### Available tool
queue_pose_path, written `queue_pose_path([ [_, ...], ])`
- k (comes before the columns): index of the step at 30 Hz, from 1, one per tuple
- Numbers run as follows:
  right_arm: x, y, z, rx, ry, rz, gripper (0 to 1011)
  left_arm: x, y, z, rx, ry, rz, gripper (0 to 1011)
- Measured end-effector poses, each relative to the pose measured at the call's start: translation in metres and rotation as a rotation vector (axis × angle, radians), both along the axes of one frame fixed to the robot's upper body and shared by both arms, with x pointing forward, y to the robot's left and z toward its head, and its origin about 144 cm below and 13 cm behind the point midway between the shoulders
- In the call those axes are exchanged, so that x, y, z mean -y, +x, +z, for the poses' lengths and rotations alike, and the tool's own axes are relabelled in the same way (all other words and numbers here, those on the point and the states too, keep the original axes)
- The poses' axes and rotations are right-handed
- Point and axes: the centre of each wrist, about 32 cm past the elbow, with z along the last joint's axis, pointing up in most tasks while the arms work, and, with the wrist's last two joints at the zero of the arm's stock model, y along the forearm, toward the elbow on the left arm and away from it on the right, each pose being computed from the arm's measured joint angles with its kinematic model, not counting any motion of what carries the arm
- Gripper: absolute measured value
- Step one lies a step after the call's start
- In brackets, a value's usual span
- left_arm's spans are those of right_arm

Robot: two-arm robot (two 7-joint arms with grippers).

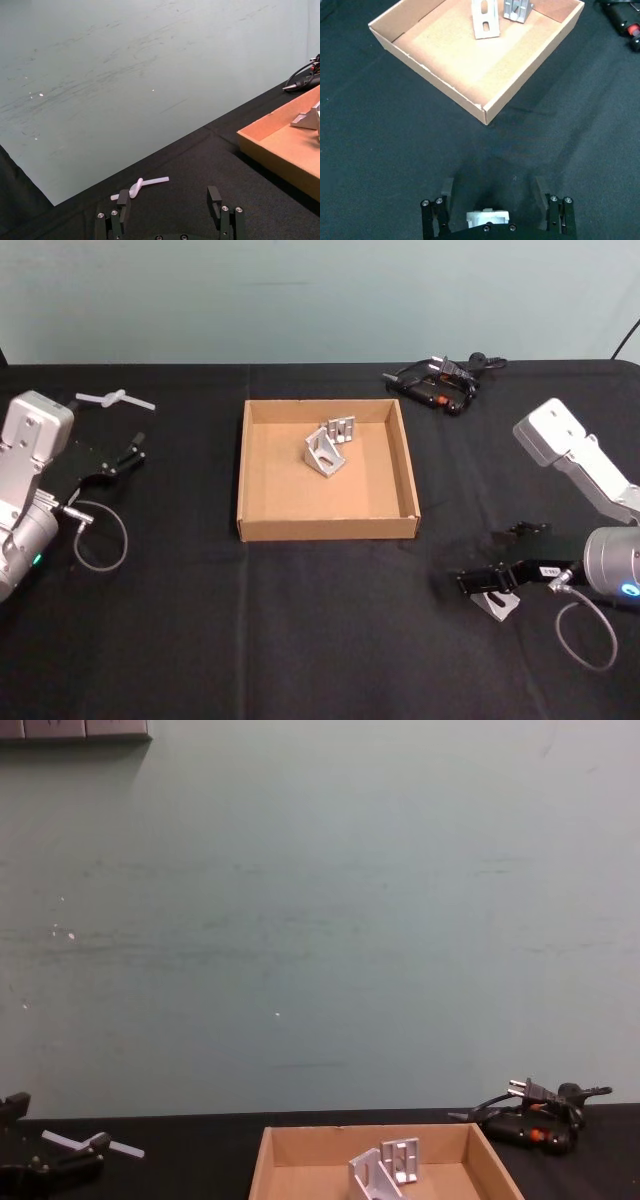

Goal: Use one hand to pick up the angle iron from the table and place it into the box.

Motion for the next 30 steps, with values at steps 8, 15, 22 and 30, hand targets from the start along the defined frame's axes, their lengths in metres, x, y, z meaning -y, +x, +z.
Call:
queue_pose_path([
  [8, -0.0009, -0.0012, 0.0009, -0.004, -0.01, 0.0, 1004, 0.0, 0.0, 0.0, 0.0, 0.0, 0.0, 1005],
  [15, -0.0006, -0.0026, 0.0003, -0.009, -0.014, -0.002, 1004, 0.0, 0.0, 0.0, 0.0, 0.0, 0.0, 1005],
  [22, -0.0006, -0.0038, -0.0004, -0.012, -0.017, -0.006, 1004, 0.0, 0.0, 0.0, 0.0, 0.0, 0.0, 1005],
  [30, -0.0006, -0.0046, -0.0019, -0.017, -0.02, -0.009, 1004, 0.0, 0.0, 0.0, 0.0, 0.0, 0.0, 1005],
])
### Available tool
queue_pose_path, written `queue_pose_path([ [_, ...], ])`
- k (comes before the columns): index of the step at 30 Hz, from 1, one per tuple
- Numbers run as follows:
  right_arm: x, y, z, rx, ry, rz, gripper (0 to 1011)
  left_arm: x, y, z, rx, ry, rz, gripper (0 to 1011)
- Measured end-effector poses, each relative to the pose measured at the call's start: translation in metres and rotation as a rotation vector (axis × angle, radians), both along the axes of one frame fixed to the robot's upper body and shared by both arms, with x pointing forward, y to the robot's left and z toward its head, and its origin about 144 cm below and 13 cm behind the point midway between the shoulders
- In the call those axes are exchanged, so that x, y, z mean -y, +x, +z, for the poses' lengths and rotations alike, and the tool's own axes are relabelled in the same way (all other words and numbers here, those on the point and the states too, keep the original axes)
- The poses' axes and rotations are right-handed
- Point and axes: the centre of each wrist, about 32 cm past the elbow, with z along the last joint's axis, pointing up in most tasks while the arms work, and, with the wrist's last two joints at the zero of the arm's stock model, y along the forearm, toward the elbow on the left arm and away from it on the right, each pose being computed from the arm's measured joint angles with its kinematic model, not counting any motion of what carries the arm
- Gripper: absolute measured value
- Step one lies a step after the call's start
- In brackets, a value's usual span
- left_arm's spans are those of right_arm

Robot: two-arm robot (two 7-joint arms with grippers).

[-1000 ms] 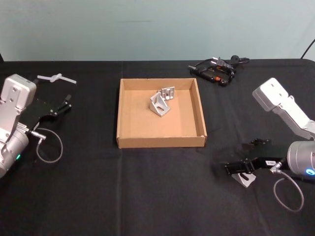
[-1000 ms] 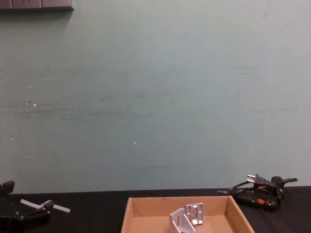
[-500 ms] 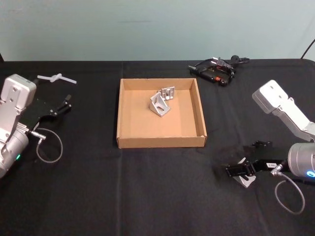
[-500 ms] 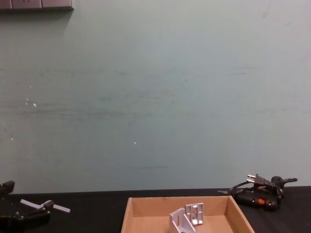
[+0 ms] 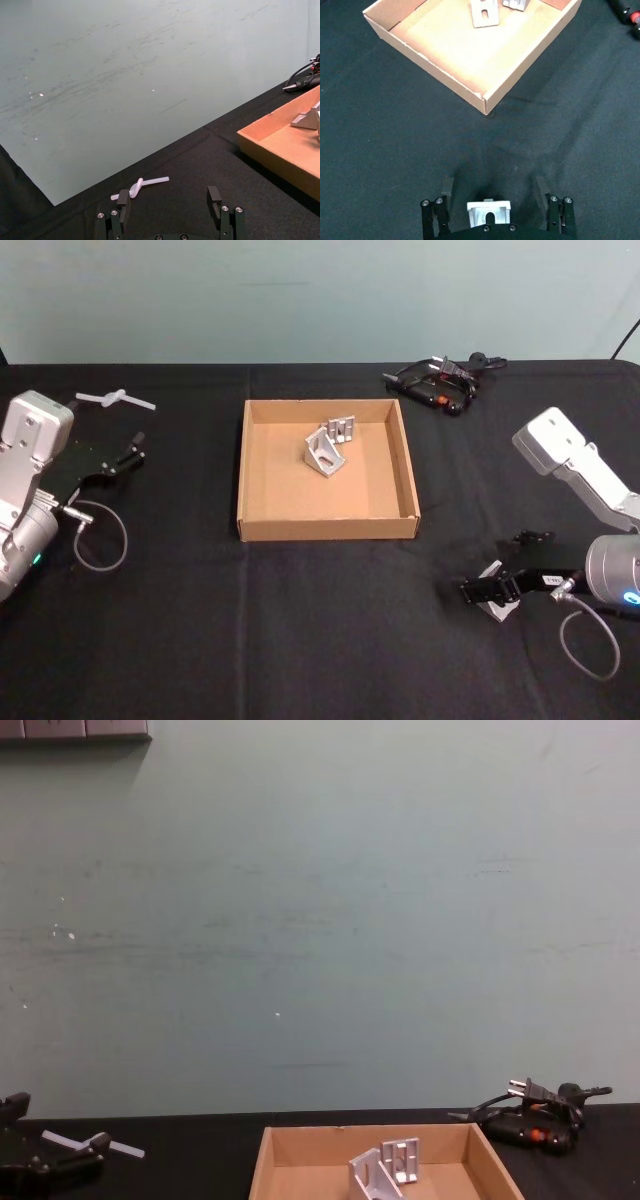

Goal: Use one hand to pick up the angle iron from the table and place it into the box.

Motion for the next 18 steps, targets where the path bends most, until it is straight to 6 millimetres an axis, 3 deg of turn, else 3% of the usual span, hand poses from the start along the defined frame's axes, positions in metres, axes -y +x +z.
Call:
queue_pose_path([
  [18, 0.0004, -0.002, -0.004, -0.011, 0.001, -0.01, 1004, 0.0, 0.0, 0.0, 0.0, 0.0, 0.0, 1005],
])
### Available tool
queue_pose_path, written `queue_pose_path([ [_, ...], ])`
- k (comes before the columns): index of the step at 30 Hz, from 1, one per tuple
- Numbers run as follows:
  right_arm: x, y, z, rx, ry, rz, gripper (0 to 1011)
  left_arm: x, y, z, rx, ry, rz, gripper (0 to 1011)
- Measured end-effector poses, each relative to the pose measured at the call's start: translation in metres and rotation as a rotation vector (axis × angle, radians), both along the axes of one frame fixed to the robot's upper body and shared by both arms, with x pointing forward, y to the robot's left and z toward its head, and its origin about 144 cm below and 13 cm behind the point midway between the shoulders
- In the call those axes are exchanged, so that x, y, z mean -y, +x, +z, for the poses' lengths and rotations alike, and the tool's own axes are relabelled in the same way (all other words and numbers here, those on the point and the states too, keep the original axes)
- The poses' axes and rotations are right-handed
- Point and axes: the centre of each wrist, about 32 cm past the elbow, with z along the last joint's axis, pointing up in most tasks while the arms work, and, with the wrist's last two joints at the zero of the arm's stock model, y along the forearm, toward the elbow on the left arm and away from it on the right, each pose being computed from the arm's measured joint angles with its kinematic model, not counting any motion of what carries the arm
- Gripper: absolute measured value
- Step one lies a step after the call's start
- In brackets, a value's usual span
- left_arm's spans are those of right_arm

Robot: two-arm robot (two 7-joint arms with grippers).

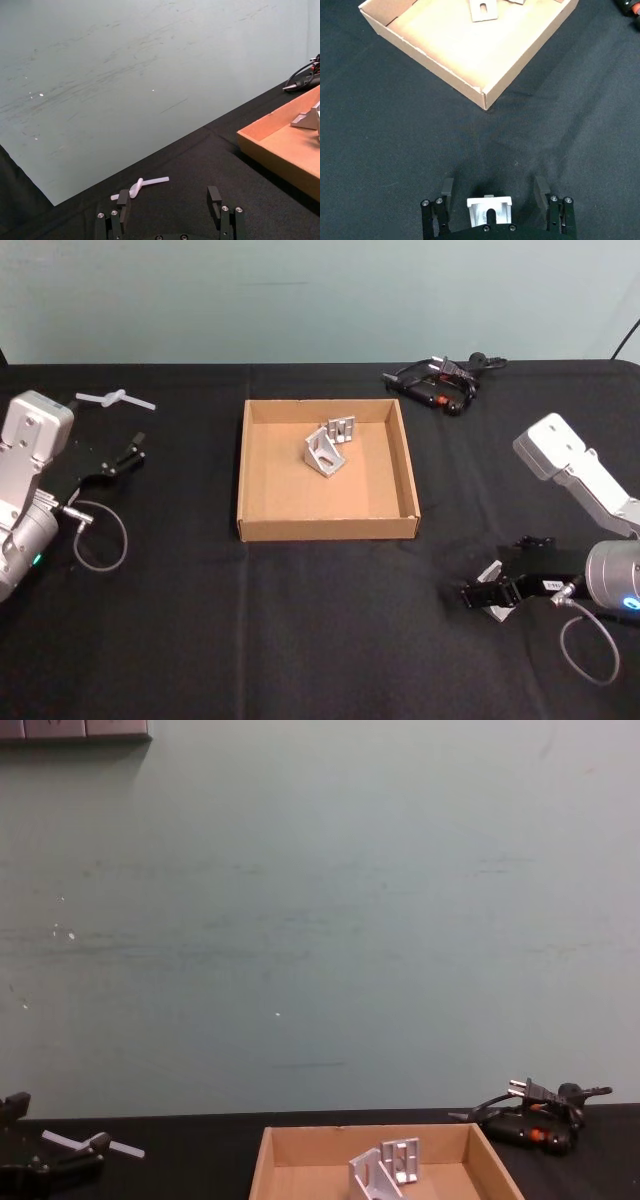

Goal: Use one hand to pick up the angle iron from the table and place it into the box.

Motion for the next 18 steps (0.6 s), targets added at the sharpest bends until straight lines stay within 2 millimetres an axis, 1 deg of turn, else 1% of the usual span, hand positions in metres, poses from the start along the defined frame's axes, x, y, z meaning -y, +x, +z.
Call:
queue_pose_path([
  [18, 0.001, -0.0002, -0.0009, -0.001, -0.001, -0.004, 1004, 0.0, 0.0, 0.0, 0.0, 0.0, 0.0, 1005],
])
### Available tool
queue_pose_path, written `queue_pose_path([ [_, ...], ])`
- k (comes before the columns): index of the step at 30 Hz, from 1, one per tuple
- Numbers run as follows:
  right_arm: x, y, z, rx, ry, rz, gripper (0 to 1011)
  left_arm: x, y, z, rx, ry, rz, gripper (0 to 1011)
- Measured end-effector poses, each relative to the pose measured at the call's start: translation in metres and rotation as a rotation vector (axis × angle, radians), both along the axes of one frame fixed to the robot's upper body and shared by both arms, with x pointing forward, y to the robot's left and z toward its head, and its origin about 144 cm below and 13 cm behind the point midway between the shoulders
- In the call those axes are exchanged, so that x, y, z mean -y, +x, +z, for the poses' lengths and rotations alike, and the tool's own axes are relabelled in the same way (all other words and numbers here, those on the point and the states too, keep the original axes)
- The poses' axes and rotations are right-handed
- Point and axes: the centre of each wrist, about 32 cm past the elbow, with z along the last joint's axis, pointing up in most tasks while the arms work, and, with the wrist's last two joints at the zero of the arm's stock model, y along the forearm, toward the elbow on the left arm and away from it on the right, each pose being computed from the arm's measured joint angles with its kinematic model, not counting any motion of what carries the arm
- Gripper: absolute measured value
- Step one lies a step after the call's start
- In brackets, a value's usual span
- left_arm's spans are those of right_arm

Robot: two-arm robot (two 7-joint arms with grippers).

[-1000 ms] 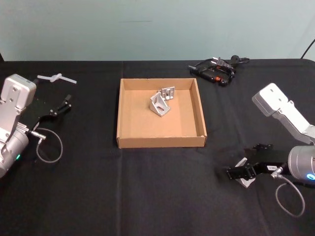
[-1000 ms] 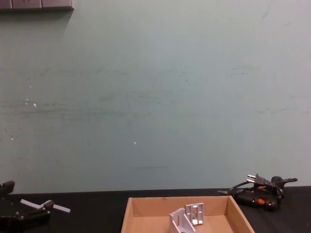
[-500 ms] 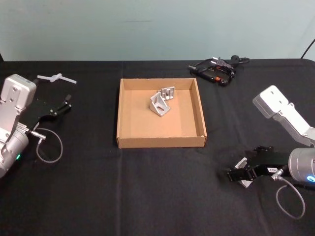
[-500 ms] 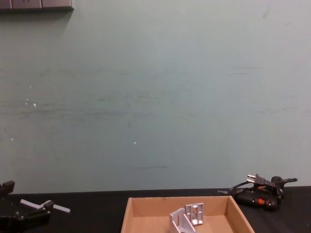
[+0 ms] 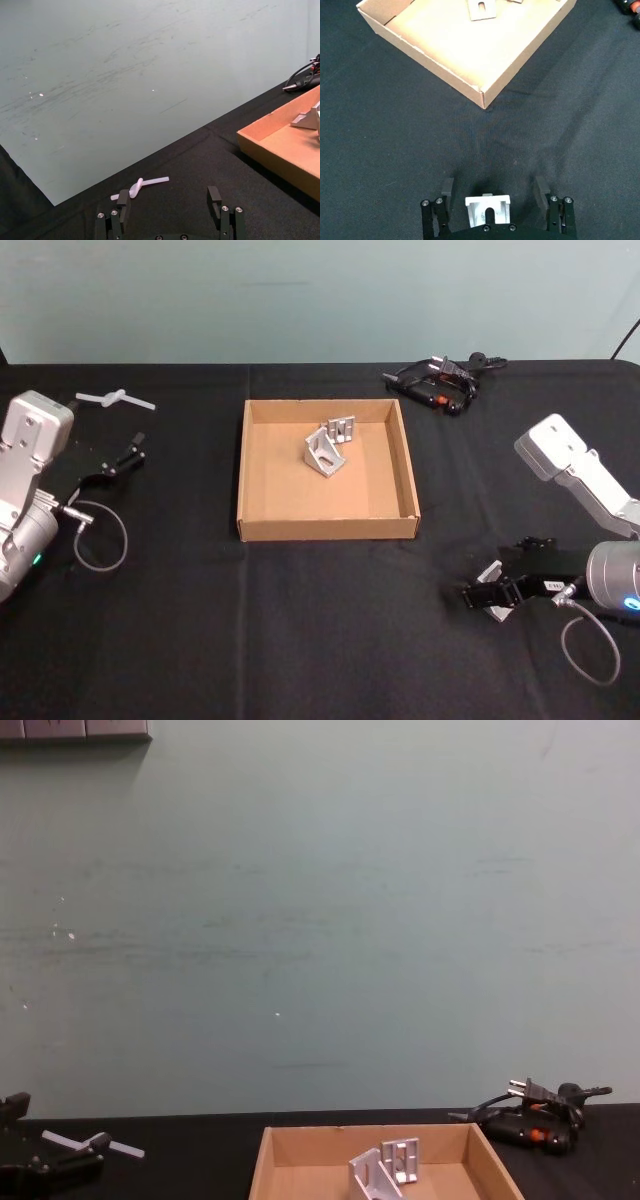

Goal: Use one hand to pick up the angle iron from the table and place it into the box.

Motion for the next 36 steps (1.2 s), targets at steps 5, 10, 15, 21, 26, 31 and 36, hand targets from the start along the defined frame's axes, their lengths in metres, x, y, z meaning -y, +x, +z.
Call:
queue_pose_path([
  [5, -0.0001, 0.0, 0.0001, 0.001, 0.0, 0.0, 1004, 0.0, 0.0, 0.0, 0.0, 0.0, 0.0, 1005],
  [10, -0.0001, 0.0001, 0.0002, 0.001, 0.0, 0.001, 966, 0.0, 0.0, 0.0, 0.0, 0.0, 0.0, 1004],
  [15, -0.0001, 0.0002, 0.0003, 0.002, 0.0, 0.001, 864, 0.0, 0.0, 0.0, 0.0, 0.0, 0.0, 1005],
  [21, -0.0001, 0.0002, 0.0003, 0.002, 0.0, 0.001, 682, 0.0, 0.0, 0.0, 0.0, 0.0, 0.0, 1005],
  [26, -0.0001, 0.0002, 0.0003, 0.002, 0.0, 0.001, 516, 0.0, 0.0, 0.0, 0.0, 0.0, 0.0, 1005],
  [31, -0.0001, 0.0001, 0.0003, 0.002, 0.0, 0.001, 456, 0.0, 0.0, 0.0, 0.0, 0.0, 0.0, 1005],
  [36, -0.0001, 0.0002, 0.0003, 0.002, 0.0, 0.001, 456, 0.0, 0.0, 0.0, 0.0, 0.0, 0.0, 1005],
])
